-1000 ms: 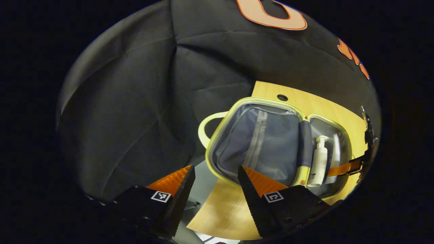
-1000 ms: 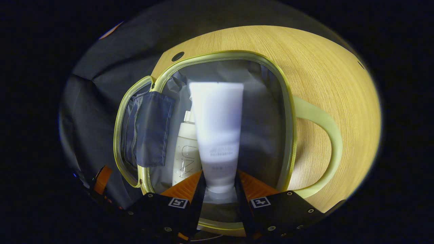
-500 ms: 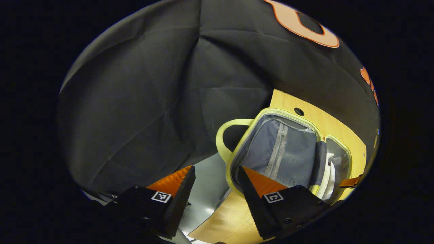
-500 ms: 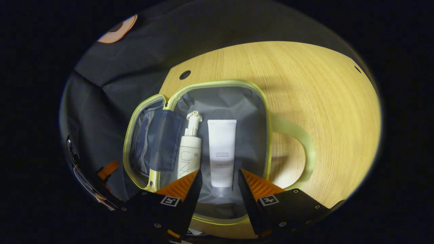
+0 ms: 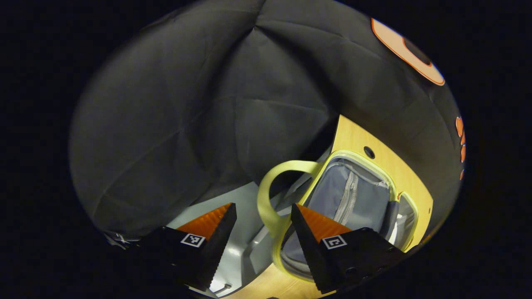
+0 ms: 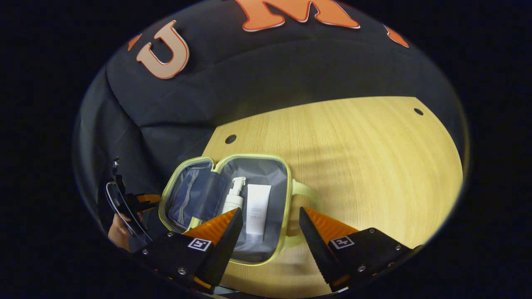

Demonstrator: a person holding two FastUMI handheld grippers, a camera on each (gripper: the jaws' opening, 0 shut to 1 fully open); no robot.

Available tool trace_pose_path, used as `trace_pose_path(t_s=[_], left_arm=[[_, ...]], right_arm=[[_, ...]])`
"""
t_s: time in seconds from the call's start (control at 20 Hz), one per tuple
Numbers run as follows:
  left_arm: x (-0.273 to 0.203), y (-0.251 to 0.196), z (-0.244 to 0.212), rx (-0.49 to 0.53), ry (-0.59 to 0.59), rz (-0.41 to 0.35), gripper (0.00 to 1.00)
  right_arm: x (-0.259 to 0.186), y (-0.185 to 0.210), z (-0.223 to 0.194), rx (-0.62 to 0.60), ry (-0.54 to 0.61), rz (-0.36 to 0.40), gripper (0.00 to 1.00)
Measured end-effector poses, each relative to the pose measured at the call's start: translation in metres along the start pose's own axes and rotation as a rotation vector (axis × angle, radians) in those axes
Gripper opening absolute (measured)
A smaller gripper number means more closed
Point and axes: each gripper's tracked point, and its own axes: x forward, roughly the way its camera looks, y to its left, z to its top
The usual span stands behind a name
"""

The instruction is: First open the suitcase, pack the skin care products into it, and then close the suitcase.

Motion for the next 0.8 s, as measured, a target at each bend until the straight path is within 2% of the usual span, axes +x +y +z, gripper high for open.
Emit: trace_pose_path(t_s=[0.15, 0.25, 0.3, 0.35, 0.4, 0.45, 0.5, 0.55, 0.6, 0.65, 0.75, 0.8], left_arm=[[0.002, -0.003, 0.020, -0.100, -0.058, -0.041, 0.90], [0.016, 0.000, 0.014, -0.116, -0.029, -0.037, 0.91], [0.022, 0.005, 0.007, -0.117, -0.005, -0.020, 0.86], [0.033, 0.002, 0.003, -0.125, 0.019, -0.028, 0.86], [0.040, 0.004, 0.003, -0.130, 0.028, -0.020, 0.81], [0.048, 0.004, 0.004, -0.127, 0.039, -0.023, 0.81], [0.056, 0.003, 0.003, -0.115, 0.054, -0.025, 0.67], [0.060, 0.005, 0.001, -0.102, 0.071, -0.022, 0.60], [0.065, 0.009, -0.002, -0.099, 0.092, -0.014, 0.59], [0.067, 0.010, -0.007, -0.103, 0.114, -0.018, 0.48], [0.074, 0.011, -0.012, -0.137, 0.139, -0.013, 0.51], [0.071, 0.006, -0.019, -0.146, 0.150, -0.011, 0.21]], right_arm=[[-0.031, -0.011, 0.008, 0.003, -0.065, -0.006, 0.90], [-0.043, -0.024, 0.009, 0.017, -0.086, -0.026, 0.90], [-0.049, -0.032, 0.012, 0.021, -0.101, -0.036, 0.90], [-0.054, -0.041, 0.013, 0.029, -0.108, -0.058, 0.90], [-0.059, -0.046, 0.015, 0.041, -0.114, -0.063, 0.90], [-0.064, -0.049, 0.017, 0.056, -0.127, -0.070, 0.90], [-0.069, -0.053, 0.019, 0.069, -0.137, -0.069, 0.91], [-0.075, -0.057, 0.020, 0.077, -0.141, -0.074, 0.90], [-0.080, -0.065, 0.022, 0.079, -0.148, -0.087, 0.90], [-0.086, -0.069, 0.023, 0.080, -0.160, -0.097, 0.91], [-0.097, -0.081, 0.024, 0.083, -0.180, -0.117, 0.90], [-0.099, -0.087, 0.022, 0.086, -0.180, -0.128, 0.90]])
